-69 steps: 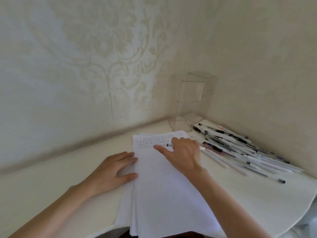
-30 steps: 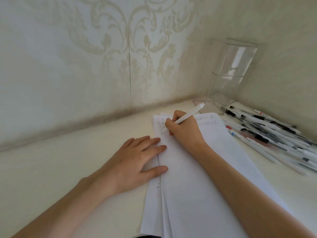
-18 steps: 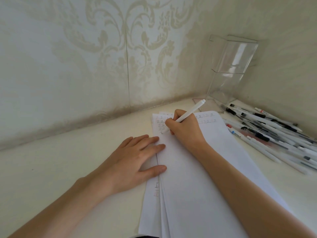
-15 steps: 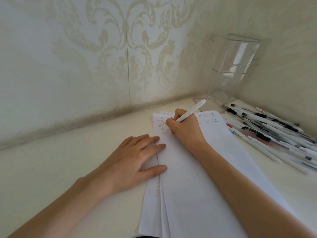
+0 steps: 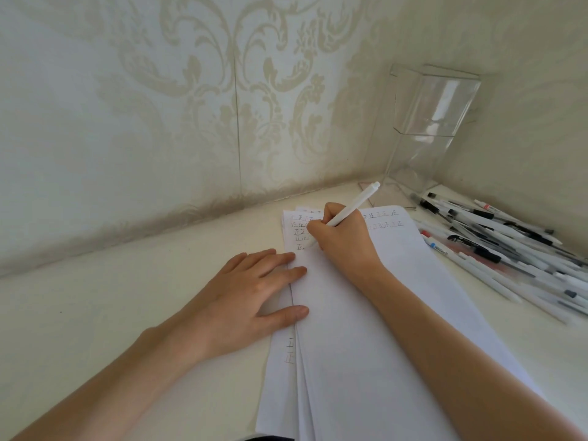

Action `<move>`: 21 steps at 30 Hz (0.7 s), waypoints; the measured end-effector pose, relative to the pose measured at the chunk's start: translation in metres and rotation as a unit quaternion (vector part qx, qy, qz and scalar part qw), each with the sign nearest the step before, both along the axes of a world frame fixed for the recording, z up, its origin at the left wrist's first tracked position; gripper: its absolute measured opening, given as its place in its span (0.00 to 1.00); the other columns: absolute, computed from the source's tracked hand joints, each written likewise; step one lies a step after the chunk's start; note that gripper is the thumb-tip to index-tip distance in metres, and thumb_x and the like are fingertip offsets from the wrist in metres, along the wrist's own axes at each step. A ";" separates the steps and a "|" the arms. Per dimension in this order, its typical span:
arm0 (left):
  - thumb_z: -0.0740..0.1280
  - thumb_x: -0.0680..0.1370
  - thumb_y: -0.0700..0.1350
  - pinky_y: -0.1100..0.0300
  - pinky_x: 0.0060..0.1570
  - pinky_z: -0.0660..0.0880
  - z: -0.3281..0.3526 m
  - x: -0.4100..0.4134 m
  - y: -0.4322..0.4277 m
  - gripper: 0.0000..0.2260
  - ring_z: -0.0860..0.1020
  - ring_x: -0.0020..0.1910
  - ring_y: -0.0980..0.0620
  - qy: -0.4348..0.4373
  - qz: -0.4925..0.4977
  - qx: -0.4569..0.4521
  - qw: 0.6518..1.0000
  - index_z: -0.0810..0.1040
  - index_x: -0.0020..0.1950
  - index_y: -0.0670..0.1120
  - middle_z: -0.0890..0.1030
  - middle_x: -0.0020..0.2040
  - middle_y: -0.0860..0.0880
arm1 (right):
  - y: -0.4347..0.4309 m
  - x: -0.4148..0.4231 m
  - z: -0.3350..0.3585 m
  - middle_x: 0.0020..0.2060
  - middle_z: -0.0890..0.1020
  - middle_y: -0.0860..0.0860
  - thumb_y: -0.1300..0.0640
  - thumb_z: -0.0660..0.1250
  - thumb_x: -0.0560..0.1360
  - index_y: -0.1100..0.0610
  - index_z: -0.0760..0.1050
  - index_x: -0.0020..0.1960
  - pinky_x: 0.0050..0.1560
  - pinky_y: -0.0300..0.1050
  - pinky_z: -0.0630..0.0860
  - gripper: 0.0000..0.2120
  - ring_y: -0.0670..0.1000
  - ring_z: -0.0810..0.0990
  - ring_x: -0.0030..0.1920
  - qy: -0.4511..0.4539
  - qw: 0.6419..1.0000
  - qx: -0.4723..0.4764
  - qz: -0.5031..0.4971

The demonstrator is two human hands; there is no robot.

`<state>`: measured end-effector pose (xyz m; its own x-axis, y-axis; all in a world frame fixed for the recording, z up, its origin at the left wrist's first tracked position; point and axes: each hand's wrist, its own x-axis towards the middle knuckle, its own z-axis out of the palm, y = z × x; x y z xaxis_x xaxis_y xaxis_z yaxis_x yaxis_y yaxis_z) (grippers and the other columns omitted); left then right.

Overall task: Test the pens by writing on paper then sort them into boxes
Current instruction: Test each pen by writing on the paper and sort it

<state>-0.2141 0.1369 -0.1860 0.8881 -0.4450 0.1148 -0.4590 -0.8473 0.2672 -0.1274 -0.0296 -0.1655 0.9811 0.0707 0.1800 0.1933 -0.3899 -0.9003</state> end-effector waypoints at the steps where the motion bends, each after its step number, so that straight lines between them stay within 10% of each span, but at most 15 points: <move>1: 0.40 0.69 0.73 0.64 0.69 0.45 0.000 0.000 0.000 0.35 0.49 0.72 0.60 0.000 0.001 -0.001 1.000 0.56 0.73 0.62 0.53 0.74 0.61 | -0.001 0.001 0.000 0.25 0.62 0.48 0.63 0.65 0.70 0.54 0.57 0.32 0.27 0.37 0.58 0.17 0.45 0.60 0.27 -0.003 1.000 0.000 -0.007; 7: 0.40 0.69 0.74 0.66 0.68 0.45 -0.001 0.000 0.002 0.36 0.50 0.72 0.61 -0.019 -0.006 -0.019 1.000 0.59 0.72 0.61 0.56 0.74 0.61 | -0.006 -0.004 0.002 0.22 0.76 0.50 0.46 0.68 0.74 0.56 0.68 0.40 0.31 0.34 0.69 0.16 0.44 0.73 0.26 -0.021 0.999 0.020 0.015; 10: 0.45 0.70 0.74 0.70 0.65 0.51 0.000 0.001 0.002 0.35 0.61 0.67 0.62 -0.060 0.007 -0.081 0.995 0.69 0.68 0.56 0.68 0.68 0.59 | -0.009 -0.004 0.000 0.33 0.80 0.50 0.56 0.69 0.75 0.53 0.73 0.49 0.37 0.33 0.71 0.05 0.44 0.77 0.35 -0.063 0.996 -0.038 0.043; 13: 0.54 0.68 0.74 0.75 0.56 0.59 0.006 0.001 0.003 0.33 0.69 0.56 0.65 -0.067 0.062 -0.196 0.976 0.73 0.62 0.54 0.74 0.54 0.64 | -0.007 -0.005 -0.001 0.46 0.80 0.48 0.67 0.64 0.75 0.52 0.74 0.62 0.48 0.29 0.71 0.18 0.42 0.77 0.46 -0.065 0.994 -0.054 0.074; 21: 0.64 0.66 0.69 0.73 0.52 0.66 0.005 0.002 0.007 0.26 0.74 0.52 0.63 -0.030 0.024 -0.264 0.964 0.67 0.62 0.66 0.77 0.48 0.62 | -0.001 -0.011 0.000 0.48 0.83 0.45 0.70 0.62 0.75 0.49 0.76 0.57 0.52 0.35 0.73 0.19 0.42 0.80 0.50 -0.060 0.981 -0.021 0.184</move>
